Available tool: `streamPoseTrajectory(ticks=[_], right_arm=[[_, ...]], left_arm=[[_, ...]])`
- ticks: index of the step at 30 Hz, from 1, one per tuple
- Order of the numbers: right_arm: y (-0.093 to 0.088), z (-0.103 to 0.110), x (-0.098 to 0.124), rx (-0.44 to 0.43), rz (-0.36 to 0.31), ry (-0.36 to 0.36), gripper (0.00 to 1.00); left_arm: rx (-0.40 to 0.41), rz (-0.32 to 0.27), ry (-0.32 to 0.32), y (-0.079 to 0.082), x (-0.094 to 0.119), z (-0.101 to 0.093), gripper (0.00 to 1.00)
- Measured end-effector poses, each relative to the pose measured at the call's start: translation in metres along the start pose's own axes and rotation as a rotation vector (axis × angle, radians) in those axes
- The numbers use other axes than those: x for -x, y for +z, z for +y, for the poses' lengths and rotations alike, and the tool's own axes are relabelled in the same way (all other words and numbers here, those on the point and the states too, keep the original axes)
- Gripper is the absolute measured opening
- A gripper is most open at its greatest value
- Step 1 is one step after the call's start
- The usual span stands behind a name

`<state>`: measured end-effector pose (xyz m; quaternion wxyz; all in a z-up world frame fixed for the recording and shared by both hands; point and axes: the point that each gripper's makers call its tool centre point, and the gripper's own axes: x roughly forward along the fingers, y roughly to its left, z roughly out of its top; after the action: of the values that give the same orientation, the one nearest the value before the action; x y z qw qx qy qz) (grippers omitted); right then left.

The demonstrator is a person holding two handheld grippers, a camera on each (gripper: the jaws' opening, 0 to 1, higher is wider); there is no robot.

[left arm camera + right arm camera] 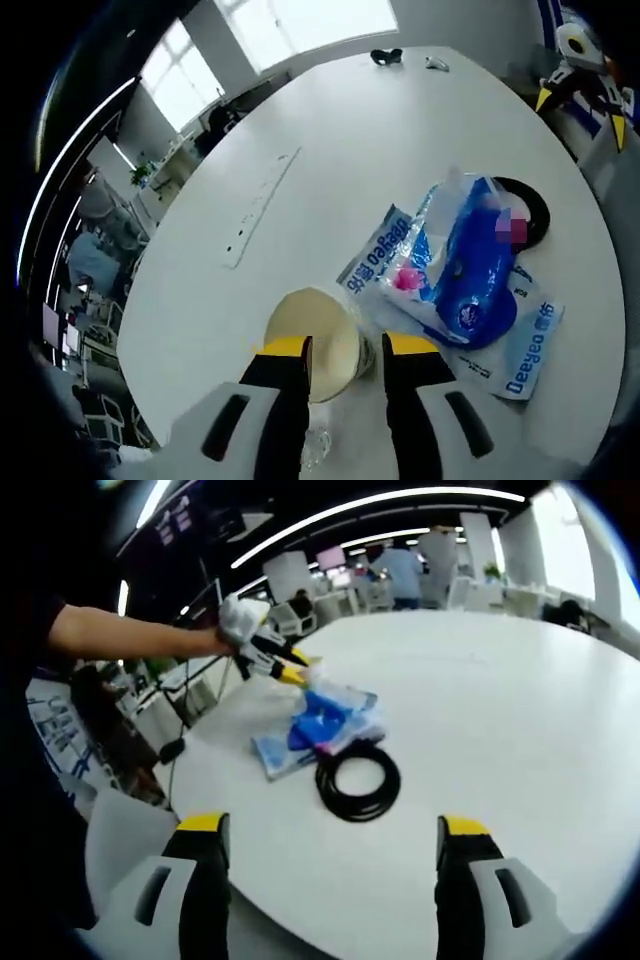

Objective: Arrange the tabletop items into an orderly group along one side of the table until the central work area is clear of visible clutter.

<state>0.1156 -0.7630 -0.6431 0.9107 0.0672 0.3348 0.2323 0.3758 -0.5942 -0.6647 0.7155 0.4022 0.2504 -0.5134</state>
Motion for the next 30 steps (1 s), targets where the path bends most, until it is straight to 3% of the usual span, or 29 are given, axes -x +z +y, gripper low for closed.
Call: streamPoseTrajectory(ticks=[11, 19, 30], right_arm=[[0.007, 0.008, -0.002, 0.027, -0.01, 0.022, 0.82], [0.008, 0.01, -0.001, 0.037, -0.014, 0.025, 0.82], [0.007, 0.006, 0.003, 0.042, -0.008, 0.01, 0.82]], left_arm=[[0.049, -0.015, 0.047, -0.007, 0.014, -0.002, 0.27], [0.068, -0.04, 0.058, -0.007, 0.022, -0.013, 0.2], [0.059, -0.014, 0.087, -0.016, 0.009, 0.004, 0.16]])
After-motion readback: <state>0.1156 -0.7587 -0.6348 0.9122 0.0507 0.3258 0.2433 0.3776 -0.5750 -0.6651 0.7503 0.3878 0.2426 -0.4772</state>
